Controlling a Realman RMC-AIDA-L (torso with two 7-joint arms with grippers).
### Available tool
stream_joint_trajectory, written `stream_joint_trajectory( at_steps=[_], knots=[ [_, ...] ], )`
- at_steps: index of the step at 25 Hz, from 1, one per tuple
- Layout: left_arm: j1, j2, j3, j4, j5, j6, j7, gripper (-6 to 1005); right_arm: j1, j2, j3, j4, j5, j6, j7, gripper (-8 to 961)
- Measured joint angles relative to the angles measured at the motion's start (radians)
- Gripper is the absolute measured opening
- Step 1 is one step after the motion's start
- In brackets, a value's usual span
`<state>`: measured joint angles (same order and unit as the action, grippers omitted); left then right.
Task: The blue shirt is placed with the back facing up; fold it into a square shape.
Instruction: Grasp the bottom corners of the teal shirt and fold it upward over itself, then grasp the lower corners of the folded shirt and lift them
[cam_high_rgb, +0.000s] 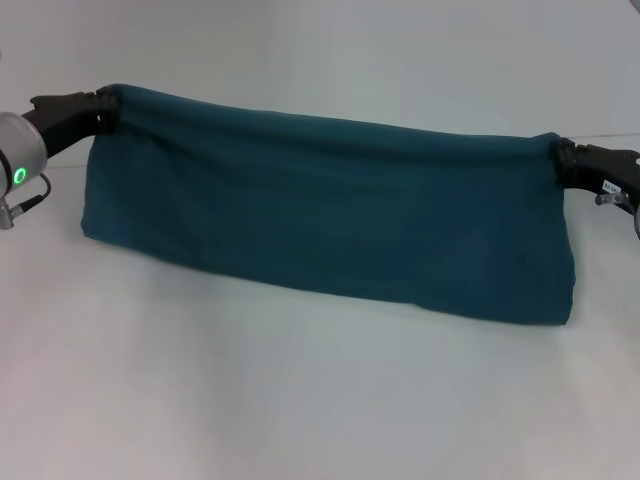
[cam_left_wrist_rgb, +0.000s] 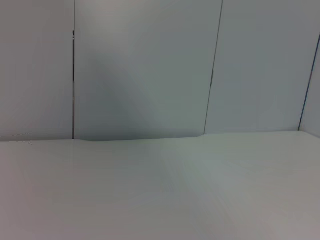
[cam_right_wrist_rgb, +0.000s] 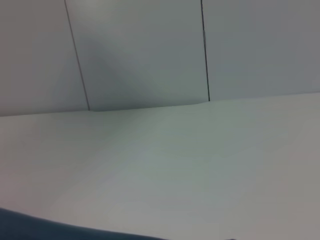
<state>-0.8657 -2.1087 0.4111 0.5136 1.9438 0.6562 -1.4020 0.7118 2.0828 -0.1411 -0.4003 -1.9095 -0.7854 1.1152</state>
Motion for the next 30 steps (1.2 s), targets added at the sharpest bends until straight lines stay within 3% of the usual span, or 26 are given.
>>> stream_joint_trajectory(
  at_steps=[4,10,16,21,26,30],
  knots=[
    [-0.001,-0.004,0.015,0.0,-0.003,-0.001,0.013,38,0.0,0.0,0.0,0.004,0.001,0.002,0.0,20],
    [-0.014,-0.032,0.035,-0.001,-0.034,-0.026,0.126,39,0.004,0.001,0.0,0.025,0.058,0.053,-0.001,52],
    [-0.023,-0.037,0.035,-0.001,-0.089,-0.076,0.146,281,0.008,0.003,0.0,0.039,0.131,0.099,-0.001,116],
    [-0.008,-0.033,0.031,-0.001,-0.108,-0.096,0.14,475,0.006,-0.001,0.0,0.04,0.14,0.094,0.002,344],
    [0.011,-0.03,0.034,0.005,-0.116,-0.103,0.122,584,-0.002,-0.014,-0.016,0.034,0.137,0.092,0.052,553],
    [0.026,-0.03,0.036,0.017,-0.114,-0.101,0.083,671,-0.012,-0.029,-0.081,0.029,0.134,0.09,0.131,638]
  ],
)
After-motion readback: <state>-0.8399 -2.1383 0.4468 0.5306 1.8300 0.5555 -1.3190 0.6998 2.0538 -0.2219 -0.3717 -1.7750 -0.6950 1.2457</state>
